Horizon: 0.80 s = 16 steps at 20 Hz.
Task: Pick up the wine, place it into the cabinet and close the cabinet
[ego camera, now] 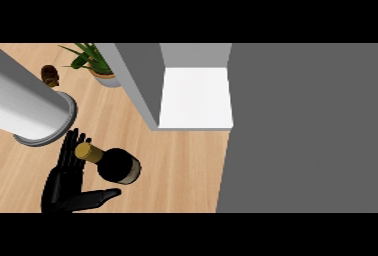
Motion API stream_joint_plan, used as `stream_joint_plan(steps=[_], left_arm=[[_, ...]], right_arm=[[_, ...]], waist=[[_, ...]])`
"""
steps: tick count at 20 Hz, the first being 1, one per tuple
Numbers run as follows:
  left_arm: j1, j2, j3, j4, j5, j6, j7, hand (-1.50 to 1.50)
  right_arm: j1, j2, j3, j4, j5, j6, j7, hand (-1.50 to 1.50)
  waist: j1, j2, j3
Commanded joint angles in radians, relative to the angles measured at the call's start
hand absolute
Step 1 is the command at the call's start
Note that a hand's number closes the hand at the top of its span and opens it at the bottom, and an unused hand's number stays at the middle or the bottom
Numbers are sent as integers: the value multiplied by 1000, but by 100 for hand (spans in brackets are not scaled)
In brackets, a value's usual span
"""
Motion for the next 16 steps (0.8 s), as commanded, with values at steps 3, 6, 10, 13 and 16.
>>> stream_joint_plan(steps=[3, 6, 10, 13, 16], left_arm=[[-63, 20, 60, 248, 28, -122, -133, -150], [-37, 19, 61, 324, 3, -156, -220, -150], [-85, -21, 40, 350, -16, -133, -202, -150], [-178, -39, 60, 501, -22, -140, -255, -150], [-209, -39, 100, 651, 9, -222, -364, -150]], right_arm=[[-16, -32, -78, -88, -97, 3, 86, -150], [57, 31, 47, -98, 8, -12, 26, -150], [-16, -14, -65, -83, -81, 7, 55, -150], [47, 30, 28, -29, -13, 22, -32, -150], [58, 24, 53, -110, 7, 20, 15, -150]], waist=[[-2, 0, 0], [-1, 0, 0], [1, 0, 0], [-1, 0, 0], [-6, 0, -1]])
